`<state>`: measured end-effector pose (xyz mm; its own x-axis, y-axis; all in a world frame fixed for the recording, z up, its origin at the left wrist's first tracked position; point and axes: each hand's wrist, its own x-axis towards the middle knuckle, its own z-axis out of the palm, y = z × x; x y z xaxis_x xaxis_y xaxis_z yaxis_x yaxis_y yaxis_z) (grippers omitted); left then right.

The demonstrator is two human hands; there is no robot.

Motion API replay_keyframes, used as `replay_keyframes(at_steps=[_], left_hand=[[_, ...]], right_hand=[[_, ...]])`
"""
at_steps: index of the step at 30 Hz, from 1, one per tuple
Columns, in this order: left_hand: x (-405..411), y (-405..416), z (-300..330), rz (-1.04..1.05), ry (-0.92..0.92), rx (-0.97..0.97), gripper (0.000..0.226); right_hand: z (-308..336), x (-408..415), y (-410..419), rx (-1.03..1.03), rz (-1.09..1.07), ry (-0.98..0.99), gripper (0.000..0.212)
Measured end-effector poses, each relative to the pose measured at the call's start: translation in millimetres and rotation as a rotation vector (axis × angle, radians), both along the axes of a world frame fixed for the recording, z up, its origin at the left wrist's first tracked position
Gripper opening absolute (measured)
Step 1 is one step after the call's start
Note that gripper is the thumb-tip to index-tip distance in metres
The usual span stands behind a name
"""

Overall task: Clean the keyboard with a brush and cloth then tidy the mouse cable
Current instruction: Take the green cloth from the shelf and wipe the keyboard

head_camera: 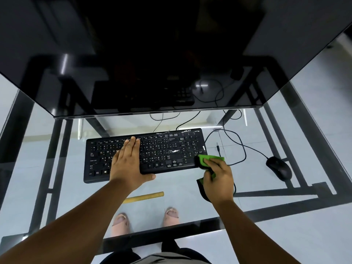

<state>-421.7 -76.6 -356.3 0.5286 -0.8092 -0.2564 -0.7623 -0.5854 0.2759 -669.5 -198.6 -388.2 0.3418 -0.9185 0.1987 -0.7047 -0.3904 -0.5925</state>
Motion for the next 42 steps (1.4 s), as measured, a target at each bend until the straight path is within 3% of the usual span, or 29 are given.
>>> replay_keyframes(at_steps=[13, 21, 26, 35, 42], left_hand=[[4, -15, 6, -0.003, -0.037, 0.136, 0.142], [4, -14, 9, 0.004, -0.029, 0.122, 0.144], [3, -15, 9, 0.003, -0.024, 0.126, 0.143], [3, -13, 8, 0.011, -0.011, 0.107, 0.143], [4, -13, 7, 0.009, -0.009, 0.096, 0.143]], right_hand=[[19, 35, -49, 0.074, 0.103, 0.168, 0.045], [16, -3, -23, 0.053, 0.149, 0.199, 0.045], [22, 2, -32, 0.064, 0.122, 0.103, 0.048], [23, 53, -85, 0.066, 0.159, 0.239, 0.045], [20, 24, -65, 0.08, 0.204, 0.234, 0.05]])
